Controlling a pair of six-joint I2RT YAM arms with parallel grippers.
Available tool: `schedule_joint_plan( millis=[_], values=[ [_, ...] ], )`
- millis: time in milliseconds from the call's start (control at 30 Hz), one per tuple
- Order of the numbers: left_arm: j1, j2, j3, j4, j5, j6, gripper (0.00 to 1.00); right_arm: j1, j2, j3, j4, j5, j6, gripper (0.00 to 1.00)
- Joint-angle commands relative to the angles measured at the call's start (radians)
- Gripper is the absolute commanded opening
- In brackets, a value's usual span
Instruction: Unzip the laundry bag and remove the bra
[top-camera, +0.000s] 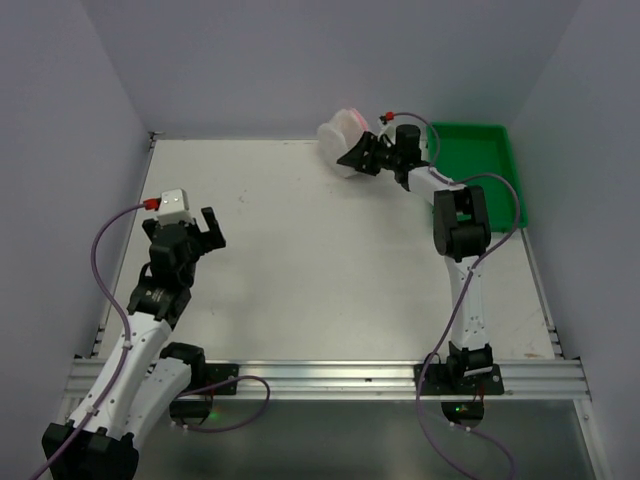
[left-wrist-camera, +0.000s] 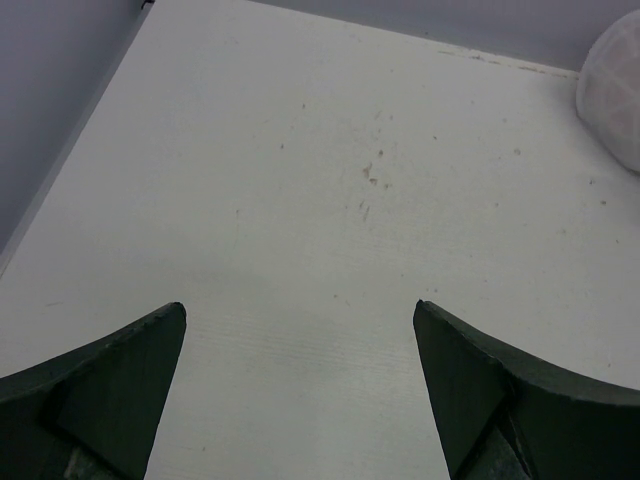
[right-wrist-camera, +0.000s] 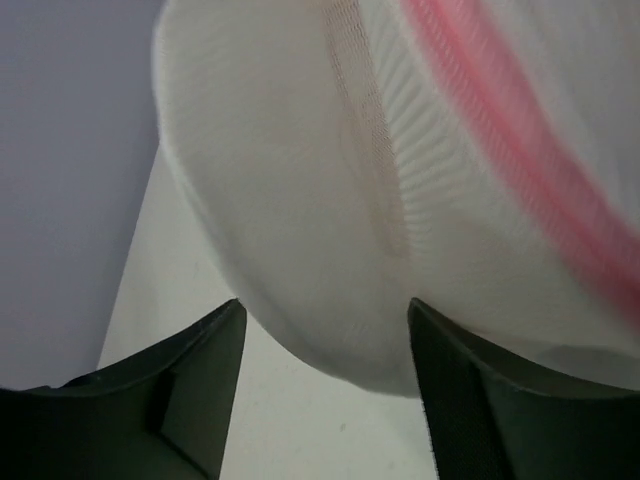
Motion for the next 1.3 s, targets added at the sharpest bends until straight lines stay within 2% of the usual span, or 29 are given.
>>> schedule_joint_plan(
  millis=[0, 33, 67, 167, 233, 300, 367, 500, 633, 767, 967, 1033, 1133, 1267],
  values=[
    [0.011, -0.02, -0.007, 0.038, 0.004, 0.026, 1.0, 0.089, -0.21, -0.164, 0.073, 0.124, -0.052, 0.64],
    [0.011, -0.021, -0.007, 0.038, 0.003, 0.026, 1.0, 0.099, -0.234, -0.185, 0.074, 0.183, -0.076, 0.57],
    [0.011, -0.021, -0.004, 0.036, 0.001, 0.024, 1.0, 0.112, -0.248, -0.205, 0.068, 0.28, -0.091, 0.45],
    [0.011, -0.032, -0.005, 0.033, 0.003, 0.021, 1.0, 0.145, -0.254, -0.161, 0.009, 0.412, -0.13, 0.27],
    [0.011, -0.041, -0.005, 0.033, 0.001, 0.023, 1.0, 0.161, -0.251, -0.147, -0.013, 0.442, -0.141, 0.24],
    [0.011, -0.052, -0.007, 0.033, 0.0, 0.023, 1.0, 0.172, -0.266, -0.176, -0.005, 0.446, -0.15, 0.29],
    [0.011, -0.058, -0.009, 0.033, 0.0, 0.023, 1.0, 0.178, -0.306, -0.243, 0.024, 0.451, -0.162, 0.41],
    [0.011, -0.066, -0.009, 0.032, 0.003, 0.02, 1.0, 0.21, -0.361, -0.317, 0.047, 0.524, -0.196, 0.45],
    [0.011, -0.067, -0.009, 0.03, 0.007, 0.019, 1.0, 0.248, -0.383, -0.32, 0.047, 0.587, -0.174, 0.63],
    [0.011, -0.064, -0.007, 0.021, -0.005, 0.018, 1.0, 0.31, -0.361, -0.253, 0.026, 0.736, -0.19, 0.71],
    [0.011, -0.058, -0.002, 0.012, -0.023, 0.01, 1.0, 0.336, -0.217, -0.013, -0.188, 0.906, -0.112, 0.73],
    [0.011, -0.052, 0.001, 0.012, -0.02, 0.009, 1.0, 0.337, -0.196, 0.011, -0.224, 0.917, -0.093, 0.72],
    [0.011, -0.044, 0.004, 0.007, -0.023, 0.009, 1.0, 0.337, -0.138, 0.144, -0.322, 0.913, -0.09, 0.72],
    [0.011, -0.05, 0.002, 0.007, -0.037, 0.009, 1.0, 0.337, -0.134, 0.175, -0.392, 0.928, -0.102, 0.72]
  ],
)
